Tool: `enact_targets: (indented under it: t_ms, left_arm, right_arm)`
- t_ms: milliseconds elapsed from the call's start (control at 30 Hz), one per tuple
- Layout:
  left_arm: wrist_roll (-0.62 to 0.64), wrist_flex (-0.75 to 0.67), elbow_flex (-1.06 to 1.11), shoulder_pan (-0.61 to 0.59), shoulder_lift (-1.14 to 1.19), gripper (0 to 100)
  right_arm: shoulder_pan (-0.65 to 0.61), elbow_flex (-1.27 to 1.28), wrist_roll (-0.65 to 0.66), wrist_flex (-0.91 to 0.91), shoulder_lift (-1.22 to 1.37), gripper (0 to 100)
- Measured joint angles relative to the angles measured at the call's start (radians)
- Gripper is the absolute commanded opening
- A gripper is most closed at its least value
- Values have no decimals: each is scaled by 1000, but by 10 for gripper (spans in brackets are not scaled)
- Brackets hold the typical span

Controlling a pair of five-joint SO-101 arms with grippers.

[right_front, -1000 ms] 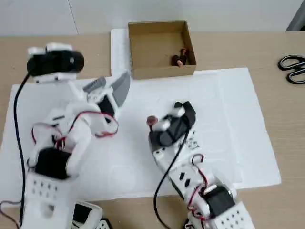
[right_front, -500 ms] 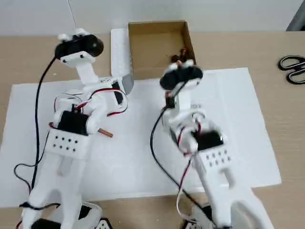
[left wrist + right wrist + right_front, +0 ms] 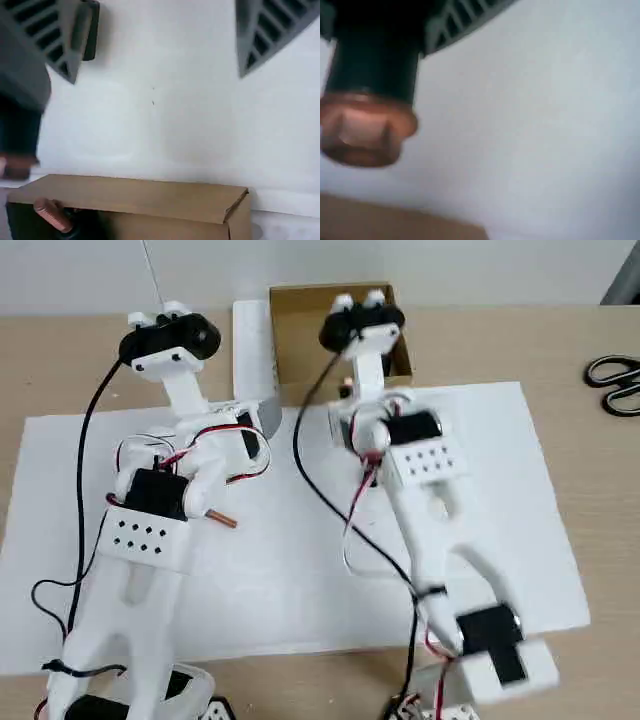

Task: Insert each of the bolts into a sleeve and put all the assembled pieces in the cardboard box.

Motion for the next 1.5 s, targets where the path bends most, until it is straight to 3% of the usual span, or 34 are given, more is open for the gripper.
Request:
enact_targets:
  t_ms: [267,467,700,1033,1500]
  left_arm:
    - [0,-3,0,0,0,181]
    - [0,-74,38,0,0,9]
    - [0,-124,55,0,12,9]
    - [0,-146,66,-9,112,9]
    - [0,-149,66,-9,112,9]
  right_arm:
    - [41,-512,11,144,384,4]
    - [44,-862,31,242,615,4]
    - [66,-1134,58,249,781,5]
    - [109,-1231,104,236,916,5]
    - [120,-1231,104,-34,970,5]
